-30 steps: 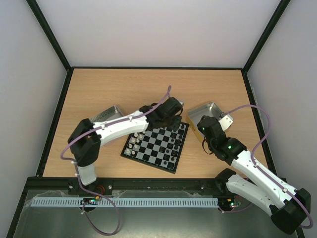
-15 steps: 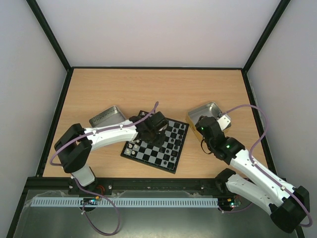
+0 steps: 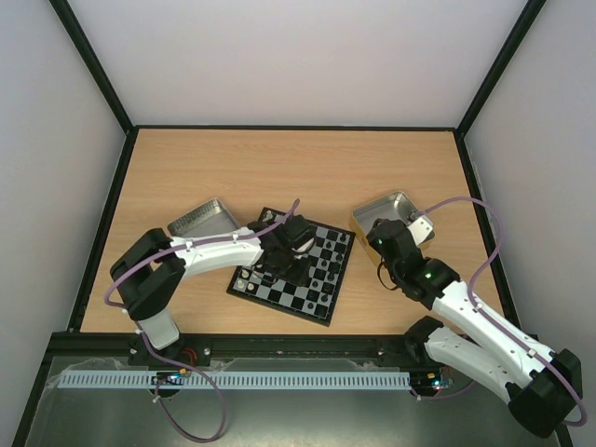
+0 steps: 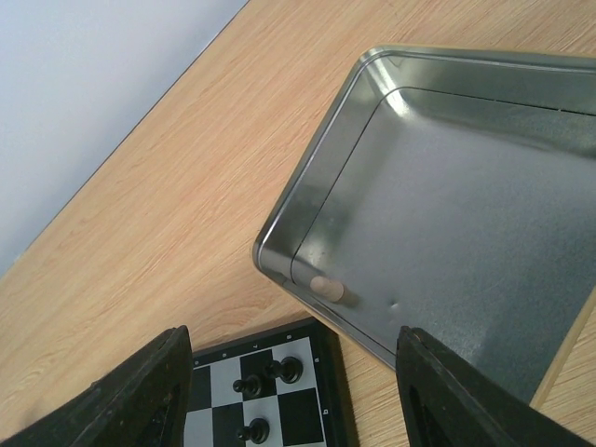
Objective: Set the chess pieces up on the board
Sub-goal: Pick up the chess piece from the chessboard.
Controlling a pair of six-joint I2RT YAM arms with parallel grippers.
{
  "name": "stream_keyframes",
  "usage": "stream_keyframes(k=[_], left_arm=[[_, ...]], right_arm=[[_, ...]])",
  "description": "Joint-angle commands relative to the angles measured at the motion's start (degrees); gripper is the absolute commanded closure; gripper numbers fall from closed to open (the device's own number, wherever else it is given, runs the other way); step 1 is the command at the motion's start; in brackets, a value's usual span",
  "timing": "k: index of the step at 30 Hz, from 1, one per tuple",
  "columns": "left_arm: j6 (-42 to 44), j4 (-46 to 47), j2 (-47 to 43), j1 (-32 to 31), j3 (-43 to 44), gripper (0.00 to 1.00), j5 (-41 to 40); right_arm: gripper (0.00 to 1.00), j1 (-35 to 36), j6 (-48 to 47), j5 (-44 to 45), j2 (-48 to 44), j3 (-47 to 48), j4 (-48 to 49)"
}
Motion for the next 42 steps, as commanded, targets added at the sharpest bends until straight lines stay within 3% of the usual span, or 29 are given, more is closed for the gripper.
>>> stream_keyframes(k=[1,14,24,33,42], left_arm=[[0.7,-0.4,1.7,0.3,-0.7,0.58,2.7],[0.2,-0.8,3.8,0.1,-0.7,0.63,1.5],[-0.5,-3.2,5.0,-0.7,-0.1,0.73,-3.0],[-0.1,-3.4,6.3,-1.1,0.7,0.69,-4.9],[0.0,-2.3,6.0,-1.4,0.5,0.81,-5.5]], right_arm=[[0.41,-0.2,-0.1,1.0,-0.1,-1.1,1.2],[0.41,-0.2,-0.2,1.0,0.0,-1.3,1.5],[0.41,-0.2,0.1,0.9,-0.2,-1.5,1.4],[0.41,-0.2,0.1,0.5,-0.4,-1.6,1.4],[0.41,-0.2,-0.6,-0.7,-0.5,-1.4,1.9]])
